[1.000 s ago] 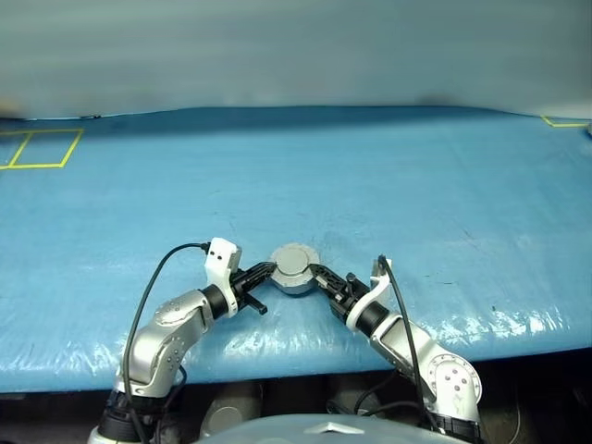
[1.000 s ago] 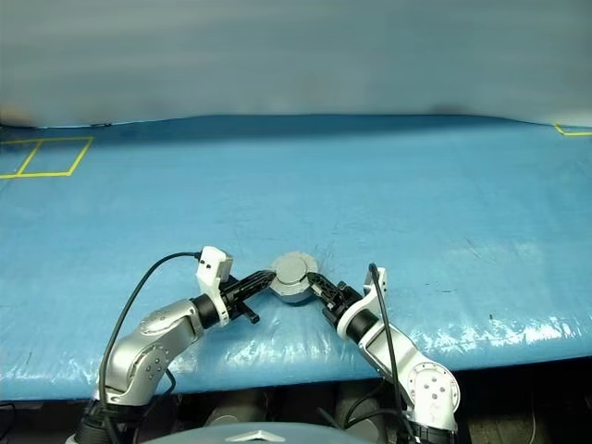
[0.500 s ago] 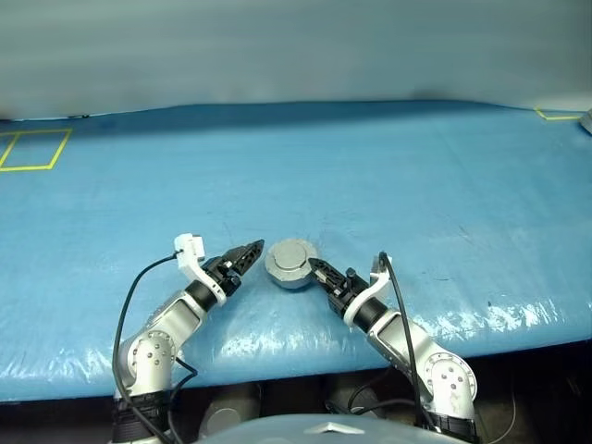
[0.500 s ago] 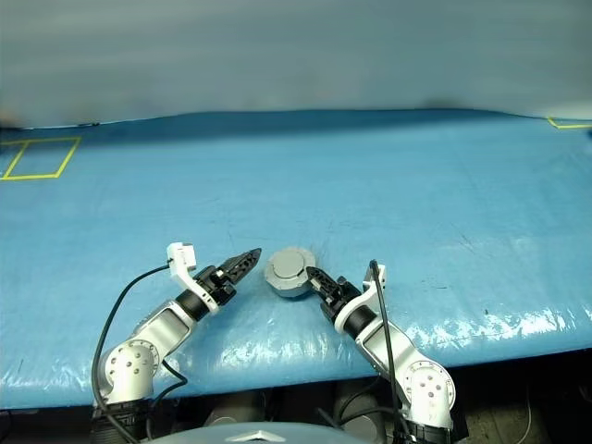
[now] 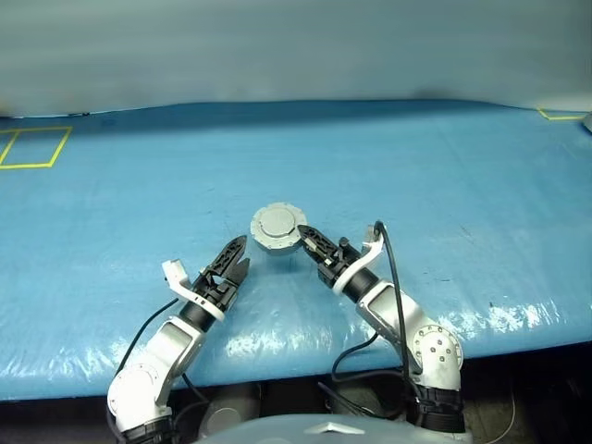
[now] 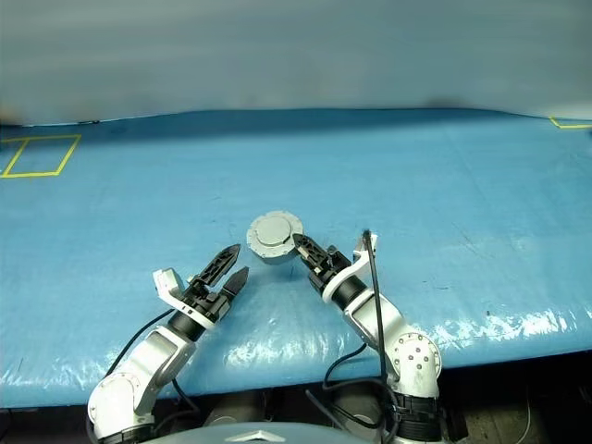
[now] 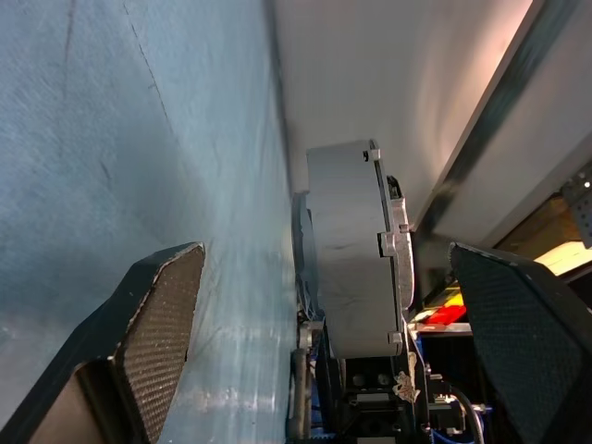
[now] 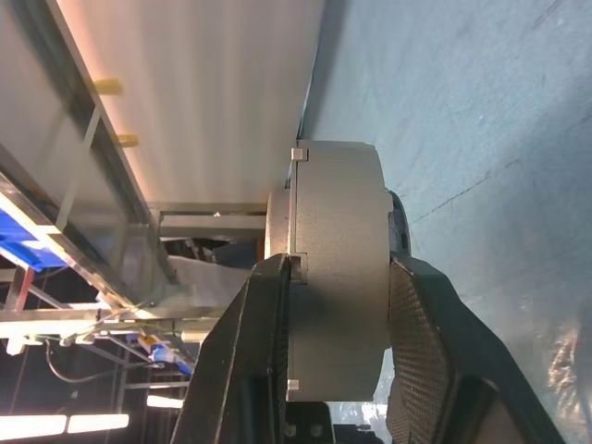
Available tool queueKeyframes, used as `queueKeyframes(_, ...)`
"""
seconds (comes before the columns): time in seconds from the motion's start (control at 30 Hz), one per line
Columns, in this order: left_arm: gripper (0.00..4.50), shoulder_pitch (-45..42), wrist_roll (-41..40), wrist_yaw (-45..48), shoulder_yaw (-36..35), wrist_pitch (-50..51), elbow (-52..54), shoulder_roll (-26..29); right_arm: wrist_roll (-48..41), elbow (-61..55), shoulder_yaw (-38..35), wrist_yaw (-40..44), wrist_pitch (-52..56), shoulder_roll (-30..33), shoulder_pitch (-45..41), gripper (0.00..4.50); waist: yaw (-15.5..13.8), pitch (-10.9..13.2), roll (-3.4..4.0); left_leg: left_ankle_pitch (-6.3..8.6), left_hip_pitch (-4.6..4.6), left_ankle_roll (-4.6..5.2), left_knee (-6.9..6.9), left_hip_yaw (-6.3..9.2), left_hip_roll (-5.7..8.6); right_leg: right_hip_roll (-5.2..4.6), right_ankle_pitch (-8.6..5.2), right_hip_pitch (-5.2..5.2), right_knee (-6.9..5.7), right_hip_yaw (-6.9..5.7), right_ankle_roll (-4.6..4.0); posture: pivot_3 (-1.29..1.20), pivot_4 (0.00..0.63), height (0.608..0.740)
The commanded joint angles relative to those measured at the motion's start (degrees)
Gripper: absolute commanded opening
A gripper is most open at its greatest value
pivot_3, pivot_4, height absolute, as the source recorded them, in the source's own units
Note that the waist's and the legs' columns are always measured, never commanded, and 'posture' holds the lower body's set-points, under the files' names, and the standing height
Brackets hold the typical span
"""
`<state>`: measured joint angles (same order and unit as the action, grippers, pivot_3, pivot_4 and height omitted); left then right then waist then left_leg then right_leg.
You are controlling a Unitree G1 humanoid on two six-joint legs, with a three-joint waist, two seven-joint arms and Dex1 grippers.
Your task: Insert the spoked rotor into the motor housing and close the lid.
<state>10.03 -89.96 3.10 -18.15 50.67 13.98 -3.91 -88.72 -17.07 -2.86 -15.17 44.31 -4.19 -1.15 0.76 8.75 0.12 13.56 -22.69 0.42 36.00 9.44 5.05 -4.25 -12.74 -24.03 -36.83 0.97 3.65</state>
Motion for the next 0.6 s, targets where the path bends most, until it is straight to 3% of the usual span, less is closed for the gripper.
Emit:
queueKeyframes(0.03,4.5,1.05,-3.98,-0.68,2.14,-0.84,0.8,-0.84,-3.45,-4.44,1.62,0.81,-0.17,-0.41,-1.45,1.18,-0.01,0.0,0.0,0.0,0.0,0.0,0.0,-0.01,0.01,0.01,0.0,0.0,0.0,0.01,0.0,0.0,0.15,0.74)
queueKeyframes(0.6,4.5,-4.24,-0.57,16.8,1.66,0.08,-15.08,5.93,-7.13,-6.64,6.58,-1.59,0.07,2.54,2.49,1.18,-0.11,-0.08,0.13,-0.25,0.22,-0.04,0.03,-0.08,-0.1,0.16,-0.13,0.2,-0.03,0.05,-0.16,0.0,0.15,0.74)
